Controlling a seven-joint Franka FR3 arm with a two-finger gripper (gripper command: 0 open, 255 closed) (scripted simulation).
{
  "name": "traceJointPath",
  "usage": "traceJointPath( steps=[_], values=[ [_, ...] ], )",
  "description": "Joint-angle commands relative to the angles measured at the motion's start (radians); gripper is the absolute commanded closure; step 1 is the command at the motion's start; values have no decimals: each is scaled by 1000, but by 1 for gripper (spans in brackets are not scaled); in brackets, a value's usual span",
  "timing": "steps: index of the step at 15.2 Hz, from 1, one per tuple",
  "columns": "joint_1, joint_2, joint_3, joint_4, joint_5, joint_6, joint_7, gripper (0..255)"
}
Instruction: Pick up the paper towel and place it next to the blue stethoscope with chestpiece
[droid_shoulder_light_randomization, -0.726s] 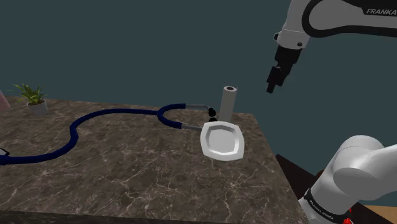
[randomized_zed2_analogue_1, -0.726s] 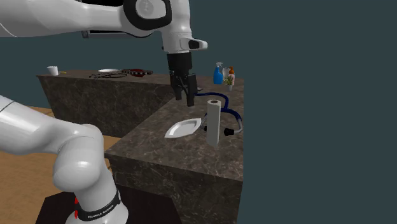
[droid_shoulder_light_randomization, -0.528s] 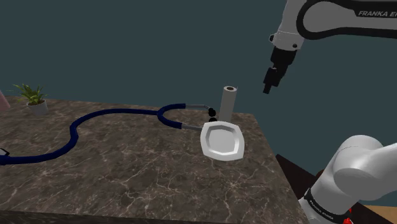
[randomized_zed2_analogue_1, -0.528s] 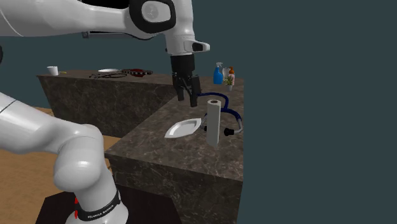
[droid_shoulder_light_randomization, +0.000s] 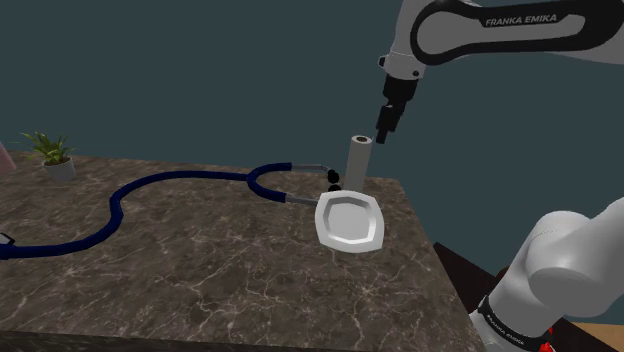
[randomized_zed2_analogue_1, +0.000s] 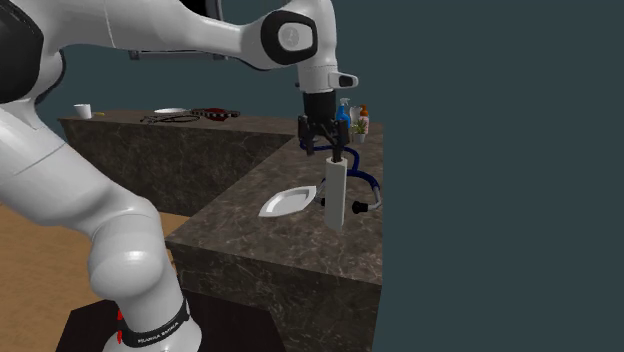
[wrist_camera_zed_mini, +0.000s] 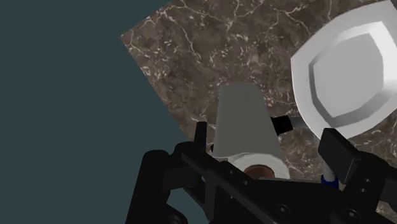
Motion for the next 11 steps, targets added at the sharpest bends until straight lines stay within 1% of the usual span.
traceJointPath(
  steps=[1,5,11],
  values=[
    [14,79,-4,57,6,26,-41,0],
    [41,211,3,160,22,61,-104,0],
    [39,219,2,88,21,141,-104,0]
  ],
)
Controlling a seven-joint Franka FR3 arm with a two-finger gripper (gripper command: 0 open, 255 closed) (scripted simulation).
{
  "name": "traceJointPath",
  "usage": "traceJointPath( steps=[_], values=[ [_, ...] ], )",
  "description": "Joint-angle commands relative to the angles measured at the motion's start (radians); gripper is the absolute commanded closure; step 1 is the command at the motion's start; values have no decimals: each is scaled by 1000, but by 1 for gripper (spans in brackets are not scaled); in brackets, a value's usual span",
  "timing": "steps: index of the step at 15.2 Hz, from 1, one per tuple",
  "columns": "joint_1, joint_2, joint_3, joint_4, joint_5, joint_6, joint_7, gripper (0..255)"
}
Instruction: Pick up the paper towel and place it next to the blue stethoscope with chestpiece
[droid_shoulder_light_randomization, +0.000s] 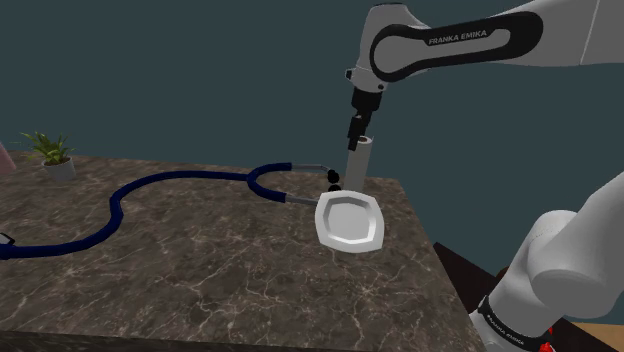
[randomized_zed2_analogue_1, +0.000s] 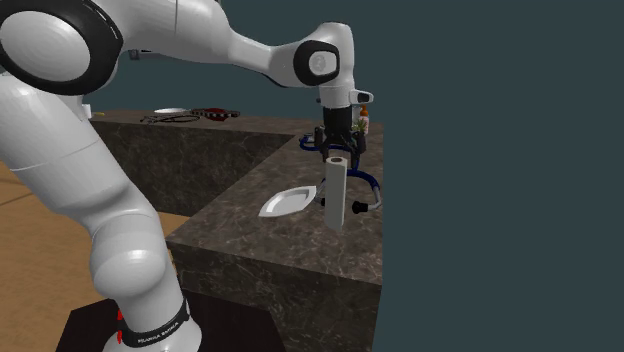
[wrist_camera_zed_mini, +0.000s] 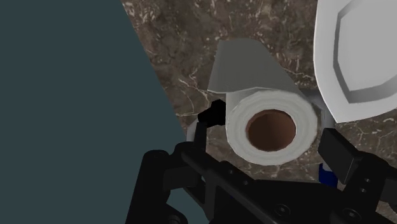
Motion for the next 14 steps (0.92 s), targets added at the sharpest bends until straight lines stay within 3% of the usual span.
traceJointPath(
  steps=[1,9,10,14],
  values=[
    [0,5,0,-19,0,24,0,0],
    [0,6,-1,-25,0,31,0,0],
    [0,6,-1,-25,0,31,0,255],
    [0,6,0,-25,0,31,1,255]
  ],
)
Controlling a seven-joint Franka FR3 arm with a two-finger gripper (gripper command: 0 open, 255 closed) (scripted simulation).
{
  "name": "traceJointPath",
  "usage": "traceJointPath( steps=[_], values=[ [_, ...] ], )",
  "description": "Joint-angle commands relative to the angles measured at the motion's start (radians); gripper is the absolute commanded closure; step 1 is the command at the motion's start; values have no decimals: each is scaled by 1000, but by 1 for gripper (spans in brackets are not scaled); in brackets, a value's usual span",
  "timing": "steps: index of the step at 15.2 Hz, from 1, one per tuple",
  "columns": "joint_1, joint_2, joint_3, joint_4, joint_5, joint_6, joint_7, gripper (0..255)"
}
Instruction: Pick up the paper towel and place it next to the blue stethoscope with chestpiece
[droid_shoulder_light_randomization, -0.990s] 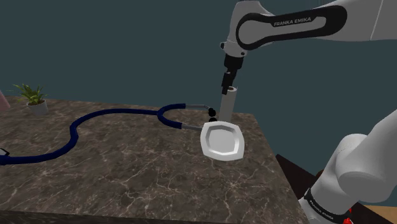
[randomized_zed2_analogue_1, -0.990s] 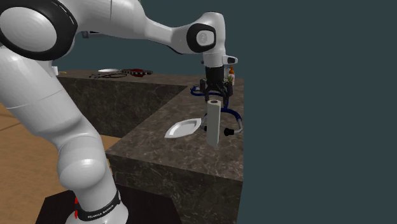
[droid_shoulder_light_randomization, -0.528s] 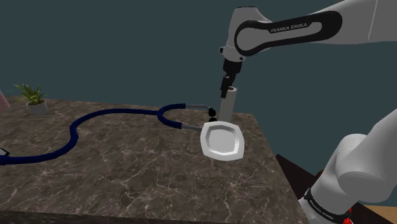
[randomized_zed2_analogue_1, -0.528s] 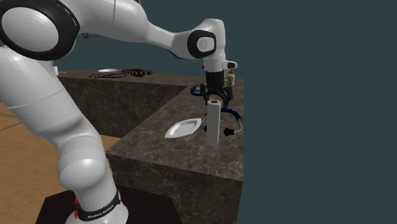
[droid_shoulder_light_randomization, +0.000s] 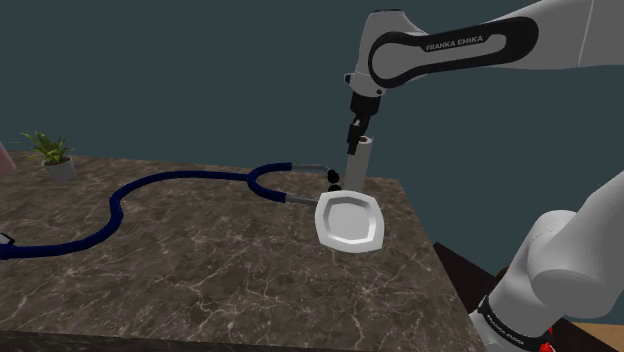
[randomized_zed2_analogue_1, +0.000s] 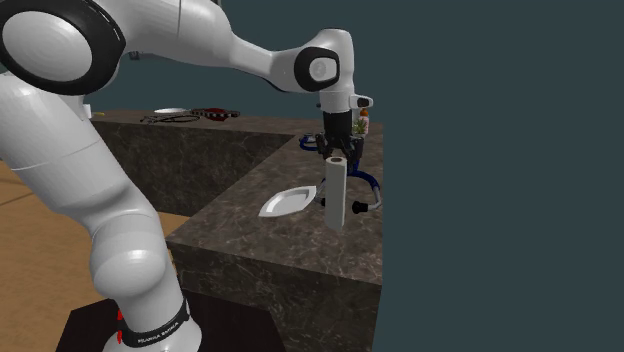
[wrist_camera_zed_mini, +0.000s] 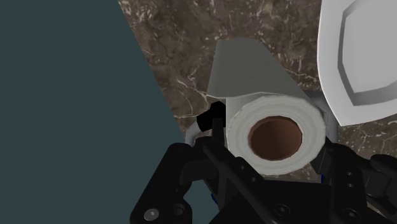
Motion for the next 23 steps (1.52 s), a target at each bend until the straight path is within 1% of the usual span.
traceJointPath(
  steps=[1,5,23],
  values=[
    [-1,1,-1,-1,-1,0,0,255],
    [-1,1,-1,-1,-1,0,0,255],
    [0,16,1,257,2,-243,-9,255]
  ],
)
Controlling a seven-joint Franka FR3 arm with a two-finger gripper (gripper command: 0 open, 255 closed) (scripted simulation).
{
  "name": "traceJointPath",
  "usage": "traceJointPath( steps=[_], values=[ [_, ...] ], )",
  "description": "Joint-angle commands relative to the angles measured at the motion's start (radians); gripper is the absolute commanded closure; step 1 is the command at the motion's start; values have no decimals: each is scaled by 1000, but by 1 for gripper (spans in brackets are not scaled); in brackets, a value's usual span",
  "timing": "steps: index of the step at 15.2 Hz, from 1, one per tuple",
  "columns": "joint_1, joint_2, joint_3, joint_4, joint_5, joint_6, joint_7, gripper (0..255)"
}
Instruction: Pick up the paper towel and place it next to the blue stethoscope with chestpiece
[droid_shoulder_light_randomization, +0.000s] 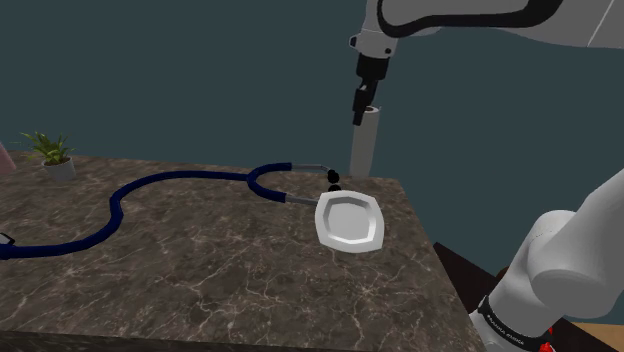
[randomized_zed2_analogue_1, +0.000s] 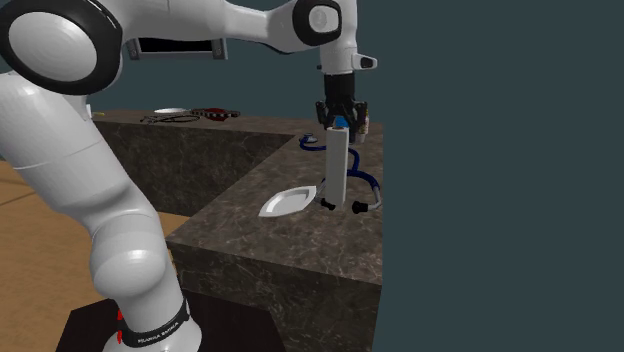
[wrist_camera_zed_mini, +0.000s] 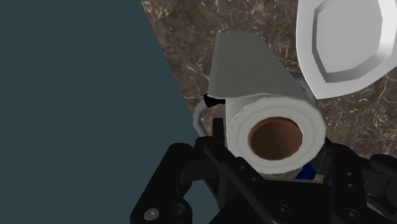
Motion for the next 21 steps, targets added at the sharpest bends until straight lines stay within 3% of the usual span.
traceJointPath(
  steps=[1,21],
  values=[
    [0,6,0,32,0,-26,-1,255],
    [0,124,0,448,4,-324,-14,255]
  ],
)
